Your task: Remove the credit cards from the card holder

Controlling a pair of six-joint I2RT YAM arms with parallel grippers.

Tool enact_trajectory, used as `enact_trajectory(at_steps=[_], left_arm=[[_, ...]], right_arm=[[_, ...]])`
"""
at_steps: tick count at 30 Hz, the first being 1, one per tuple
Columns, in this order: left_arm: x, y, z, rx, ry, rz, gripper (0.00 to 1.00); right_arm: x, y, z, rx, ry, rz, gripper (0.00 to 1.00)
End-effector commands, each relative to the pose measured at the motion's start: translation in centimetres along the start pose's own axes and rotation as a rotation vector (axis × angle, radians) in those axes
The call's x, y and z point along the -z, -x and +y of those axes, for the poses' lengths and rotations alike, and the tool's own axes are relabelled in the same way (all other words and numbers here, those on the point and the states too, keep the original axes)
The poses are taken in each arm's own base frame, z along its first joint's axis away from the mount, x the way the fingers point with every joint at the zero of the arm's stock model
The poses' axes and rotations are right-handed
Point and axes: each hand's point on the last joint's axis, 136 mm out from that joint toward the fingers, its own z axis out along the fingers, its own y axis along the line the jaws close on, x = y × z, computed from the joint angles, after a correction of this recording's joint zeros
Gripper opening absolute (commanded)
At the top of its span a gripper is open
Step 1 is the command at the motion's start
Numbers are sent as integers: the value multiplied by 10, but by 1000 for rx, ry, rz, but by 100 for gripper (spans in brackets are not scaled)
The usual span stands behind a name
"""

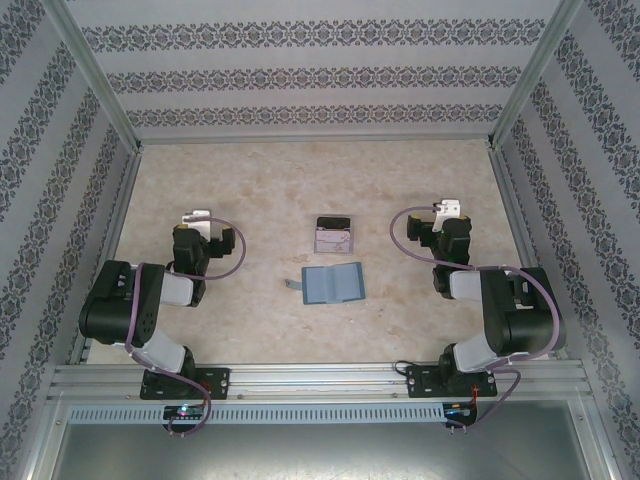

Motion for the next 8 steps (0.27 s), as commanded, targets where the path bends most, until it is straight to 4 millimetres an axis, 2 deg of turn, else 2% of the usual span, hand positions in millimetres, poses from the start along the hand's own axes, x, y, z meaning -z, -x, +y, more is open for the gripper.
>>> enact_trajectory(at_steps=[1,3,8], left_arm=[[2,13,-9,-32,-63,-61,100],[0,14,-8,-27,-54,-53,100],[-1,13,-6,-24,-43,-48,100]], right_arm=[[2,5,7,-6,25,-29,98],[2,5,15,18,55,-31,98],[3,5,14,16,58,-34,98]])
